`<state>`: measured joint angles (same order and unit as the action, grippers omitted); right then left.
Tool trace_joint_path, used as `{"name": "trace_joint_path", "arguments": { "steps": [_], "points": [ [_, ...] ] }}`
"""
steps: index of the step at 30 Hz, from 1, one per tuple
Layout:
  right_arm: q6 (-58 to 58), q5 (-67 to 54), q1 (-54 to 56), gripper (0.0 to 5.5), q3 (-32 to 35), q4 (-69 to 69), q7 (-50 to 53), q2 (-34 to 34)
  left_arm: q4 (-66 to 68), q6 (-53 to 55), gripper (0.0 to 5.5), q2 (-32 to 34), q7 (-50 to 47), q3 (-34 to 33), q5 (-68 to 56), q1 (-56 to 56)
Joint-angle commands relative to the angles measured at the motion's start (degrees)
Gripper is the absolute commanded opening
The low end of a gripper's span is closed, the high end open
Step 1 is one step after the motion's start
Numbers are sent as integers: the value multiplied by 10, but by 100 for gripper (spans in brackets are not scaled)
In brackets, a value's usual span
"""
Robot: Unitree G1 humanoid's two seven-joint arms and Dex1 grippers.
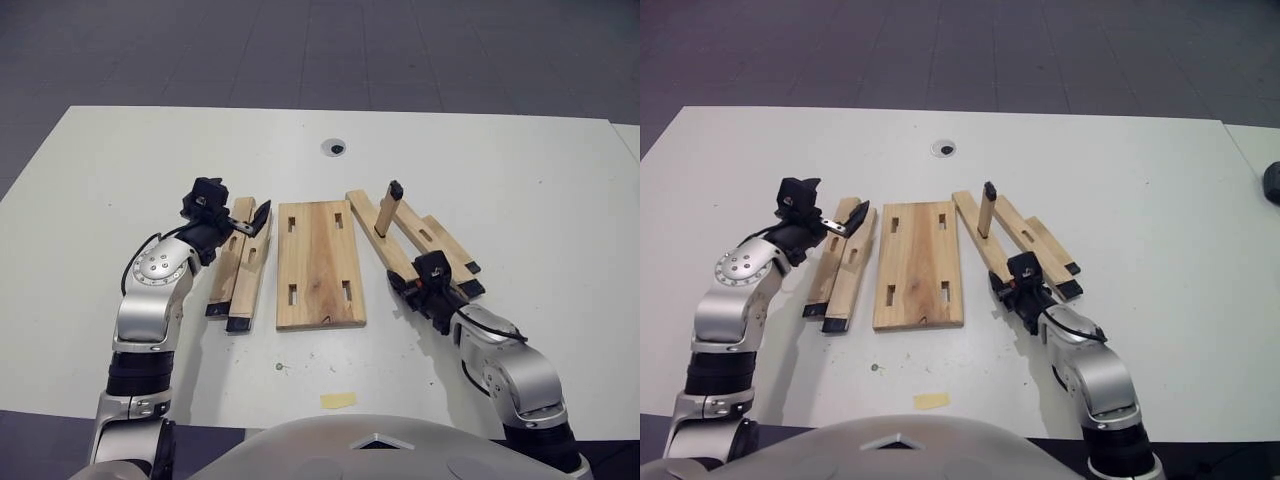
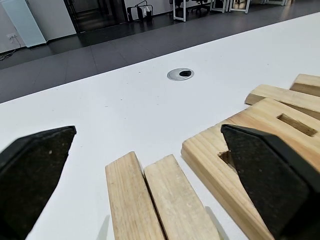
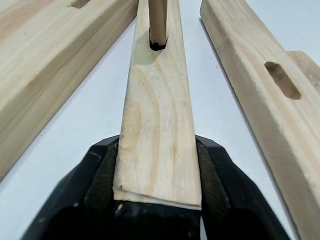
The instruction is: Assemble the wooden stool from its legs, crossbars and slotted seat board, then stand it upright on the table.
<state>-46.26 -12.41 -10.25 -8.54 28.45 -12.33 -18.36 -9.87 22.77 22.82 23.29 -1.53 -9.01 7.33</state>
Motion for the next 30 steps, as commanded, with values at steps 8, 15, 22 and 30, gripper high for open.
{"name": "trace_joint_path", "arguments": {
  "steps": [8, 15, 22, 30],
  "points": [
    [261, 106, 45, 205, -2, -82, 34, 9, -2, 106, 540, -64, -18, -50, -119, 117],
    [437, 140, 84, 205, 0, -101, 39, 29, 25, 285, 540, -164, -80, -140, -336, 242],
    [481, 132, 109, 205, -27, -107, 6, 54, 76, 396, 540, -224, -206, -249, -607, 321],
    [476, 140, 119, 205, -60, -102, -13, 78, 105, 387, 517, -211, -277, -234, -666, 339]
  ]
}}
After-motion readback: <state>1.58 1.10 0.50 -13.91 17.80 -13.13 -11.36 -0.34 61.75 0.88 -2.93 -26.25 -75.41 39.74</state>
